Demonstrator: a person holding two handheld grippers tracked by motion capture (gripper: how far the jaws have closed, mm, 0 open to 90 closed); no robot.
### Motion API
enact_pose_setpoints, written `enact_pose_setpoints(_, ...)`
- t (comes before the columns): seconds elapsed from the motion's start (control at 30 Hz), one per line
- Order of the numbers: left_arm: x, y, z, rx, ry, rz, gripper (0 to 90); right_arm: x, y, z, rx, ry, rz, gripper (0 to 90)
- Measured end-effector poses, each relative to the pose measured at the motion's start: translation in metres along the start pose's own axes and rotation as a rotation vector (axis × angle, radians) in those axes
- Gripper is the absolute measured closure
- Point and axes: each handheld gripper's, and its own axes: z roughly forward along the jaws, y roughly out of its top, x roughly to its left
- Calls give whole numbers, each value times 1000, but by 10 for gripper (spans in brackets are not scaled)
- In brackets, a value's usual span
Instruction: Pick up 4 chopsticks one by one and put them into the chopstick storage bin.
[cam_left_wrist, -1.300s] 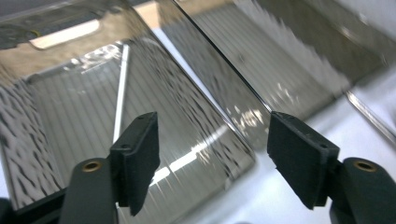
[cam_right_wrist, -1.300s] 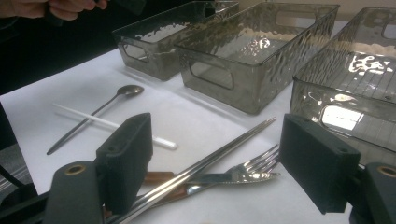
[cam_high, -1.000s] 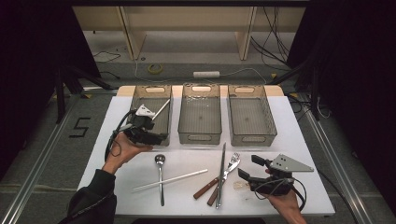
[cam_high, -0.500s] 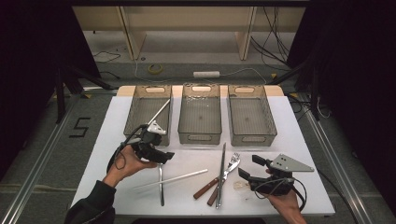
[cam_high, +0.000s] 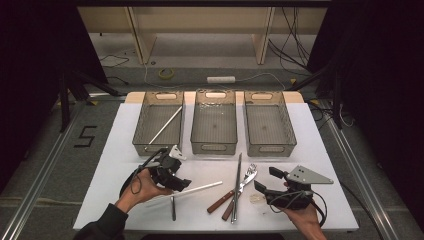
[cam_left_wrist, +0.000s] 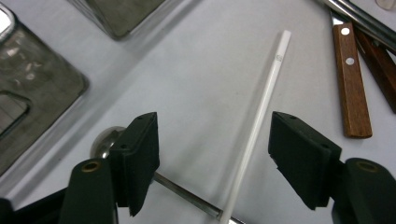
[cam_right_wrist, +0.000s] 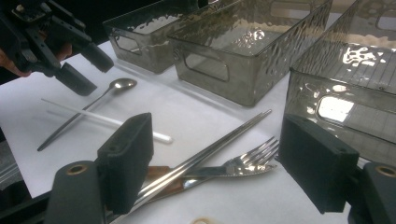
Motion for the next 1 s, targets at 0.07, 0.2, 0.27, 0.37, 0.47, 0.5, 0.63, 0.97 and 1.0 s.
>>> enact_pose_setpoints(0.07,-2,-2,3,16,0,4,368,0,0,0,2,0,-2,276)
enact_pose_setpoints(0.2,-4,-7,7,33,-12,4,419,1,0,1,4,-1,-1,276)
enact_pose_setpoints(0.27,-5,-9,9,43,-19,4,437,1,0,1,7,-4,-2,276)
enact_pose_setpoints(0.37,-6,-11,12,57,-21,10,469,2,-1,1,11,-4,-2,276)
enact_pose_setpoints(0.47,-7,-14,15,75,-20,22,511,2,-1,2,10,-3,-2,276)
enact_pose_setpoints(0.5,-8,-15,16,81,-23,23,524,2,-1,2,11,-2,-2,276)
enact_pose_setpoints(0.63,-9,-17,19,101,-32,48,570,2,-1,2,11,0,0,276)
enact_pose_setpoints(0.97,-11,-21,23,132,-37,87,666,2,-1,2,11,4,2,276)
enact_pose_setpoints(1.0,-11,-21,24,132,-39,88,675,2,-1,2,11,4,1,276)
